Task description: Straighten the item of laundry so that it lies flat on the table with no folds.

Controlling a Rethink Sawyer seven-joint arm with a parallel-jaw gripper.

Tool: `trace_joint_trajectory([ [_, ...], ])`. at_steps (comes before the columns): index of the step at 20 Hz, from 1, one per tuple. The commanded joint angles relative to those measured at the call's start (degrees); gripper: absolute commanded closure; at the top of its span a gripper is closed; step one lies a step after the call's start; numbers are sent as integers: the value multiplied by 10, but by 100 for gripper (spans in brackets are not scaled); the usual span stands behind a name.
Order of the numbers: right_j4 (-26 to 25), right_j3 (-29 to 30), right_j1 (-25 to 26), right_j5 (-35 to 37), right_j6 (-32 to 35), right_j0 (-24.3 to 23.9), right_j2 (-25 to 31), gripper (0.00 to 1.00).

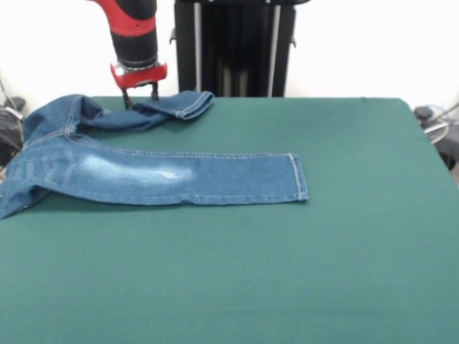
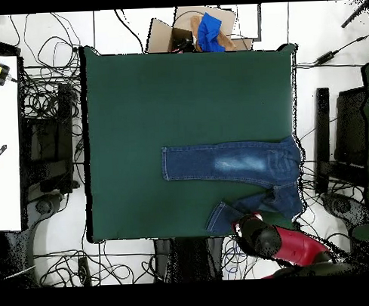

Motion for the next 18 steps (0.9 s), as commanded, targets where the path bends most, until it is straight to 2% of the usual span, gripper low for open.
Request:
trace_joint_trajectory([
  [1,-5,-67,131,-66,112,18,31,0],
  [17,2,-35,106,-96,121,17,43,0],
  [18,2,-36,105,-95,120,18,43,100],
])
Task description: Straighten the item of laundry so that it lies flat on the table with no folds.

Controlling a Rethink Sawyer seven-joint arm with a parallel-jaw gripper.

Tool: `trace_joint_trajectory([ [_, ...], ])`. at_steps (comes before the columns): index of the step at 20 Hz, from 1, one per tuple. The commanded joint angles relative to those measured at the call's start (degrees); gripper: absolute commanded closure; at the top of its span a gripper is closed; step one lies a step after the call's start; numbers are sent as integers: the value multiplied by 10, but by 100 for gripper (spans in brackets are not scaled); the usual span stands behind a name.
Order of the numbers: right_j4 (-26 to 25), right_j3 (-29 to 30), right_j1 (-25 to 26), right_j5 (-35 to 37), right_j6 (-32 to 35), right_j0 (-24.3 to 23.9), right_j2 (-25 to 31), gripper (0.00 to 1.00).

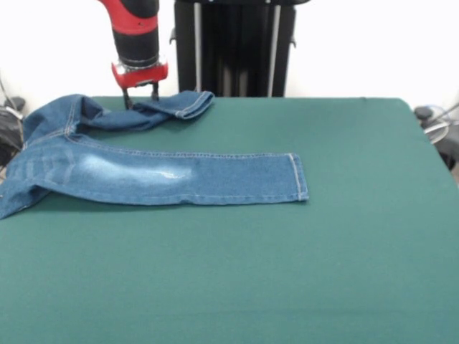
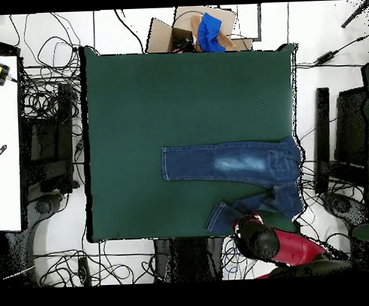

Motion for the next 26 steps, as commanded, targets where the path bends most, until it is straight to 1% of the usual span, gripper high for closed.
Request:
trace_joint_trajectory([
  [1,2,-42,102,-66,121,14,53,100],
  [6,6,-42,99,-58,120,17,52,100],
  [20,9,-33,97,-68,129,24,45,100],
  [25,23,-22,88,-62,143,38,36,100],
  [26,27,-14,79,-61,147,40,35,100],
])
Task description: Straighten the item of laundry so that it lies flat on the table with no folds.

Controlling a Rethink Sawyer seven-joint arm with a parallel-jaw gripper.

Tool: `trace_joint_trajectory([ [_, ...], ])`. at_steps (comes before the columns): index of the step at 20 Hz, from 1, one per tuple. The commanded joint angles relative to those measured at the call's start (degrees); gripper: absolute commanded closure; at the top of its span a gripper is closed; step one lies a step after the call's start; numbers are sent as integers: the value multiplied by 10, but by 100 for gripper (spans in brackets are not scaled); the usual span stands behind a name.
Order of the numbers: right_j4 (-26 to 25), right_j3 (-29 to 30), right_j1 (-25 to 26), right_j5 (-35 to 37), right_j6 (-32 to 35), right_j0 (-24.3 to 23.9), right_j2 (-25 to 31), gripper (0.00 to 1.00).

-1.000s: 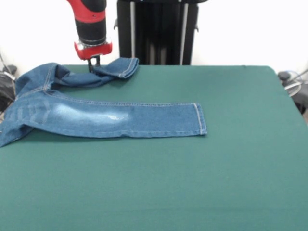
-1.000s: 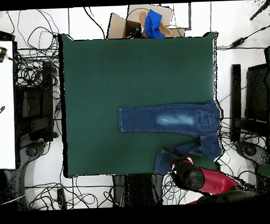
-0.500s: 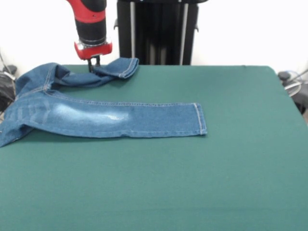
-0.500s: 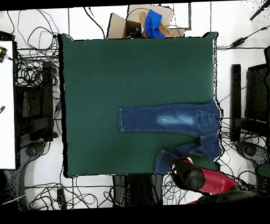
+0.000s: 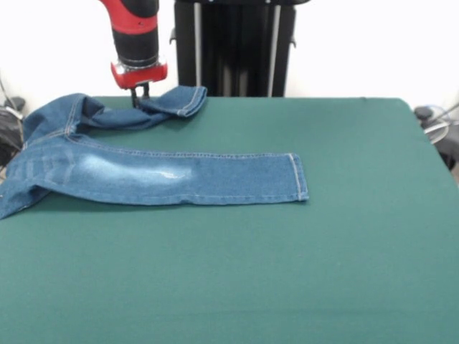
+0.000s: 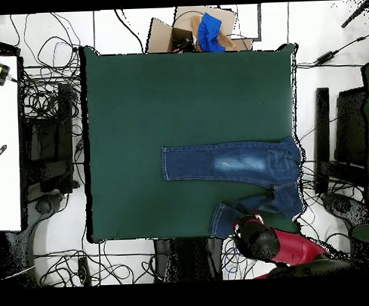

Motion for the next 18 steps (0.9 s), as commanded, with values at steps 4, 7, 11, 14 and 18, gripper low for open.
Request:
trace_joint_trajectory([
  [4,48,58,25,-55,179,56,33,100],
  [7,71,122,-16,-89,209,82,49,100],
  [11,116,167,-31,-140,245,121,67,100],
  [14,153,202,-46,-162,272,144,72,100],
  [18,191,235,-77,-175,294,178,77,100],
])
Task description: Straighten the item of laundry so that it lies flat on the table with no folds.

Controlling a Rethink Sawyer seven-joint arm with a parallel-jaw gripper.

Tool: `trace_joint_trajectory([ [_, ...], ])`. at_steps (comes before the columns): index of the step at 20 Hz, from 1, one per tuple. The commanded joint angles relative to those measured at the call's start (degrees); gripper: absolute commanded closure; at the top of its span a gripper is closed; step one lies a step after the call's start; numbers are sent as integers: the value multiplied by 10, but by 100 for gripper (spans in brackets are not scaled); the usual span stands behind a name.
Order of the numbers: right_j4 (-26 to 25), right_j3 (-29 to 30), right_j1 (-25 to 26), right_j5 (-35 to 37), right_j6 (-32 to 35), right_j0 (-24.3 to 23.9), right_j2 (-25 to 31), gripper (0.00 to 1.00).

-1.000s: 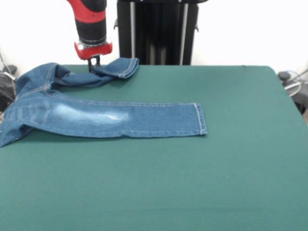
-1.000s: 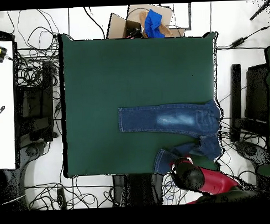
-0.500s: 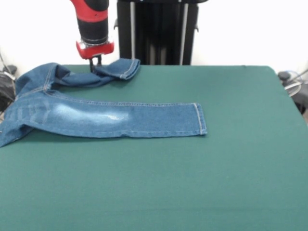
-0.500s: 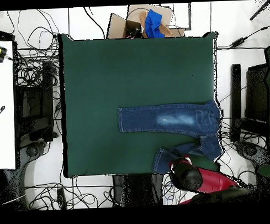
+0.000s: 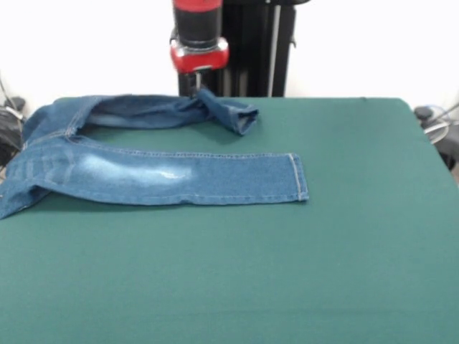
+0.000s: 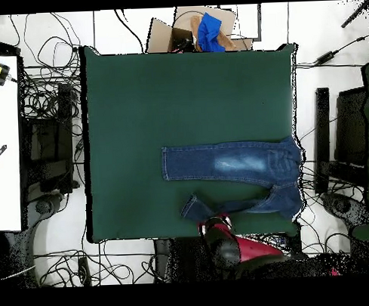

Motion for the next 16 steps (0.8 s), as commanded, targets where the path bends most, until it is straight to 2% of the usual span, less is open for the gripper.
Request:
trace_joint_trajectory([
  [1,82,94,-31,-48,236,68,78,100],
  [7,102,111,-20,-103,278,116,68,100],
  [16,140,160,-69,-100,328,163,60,100],
])
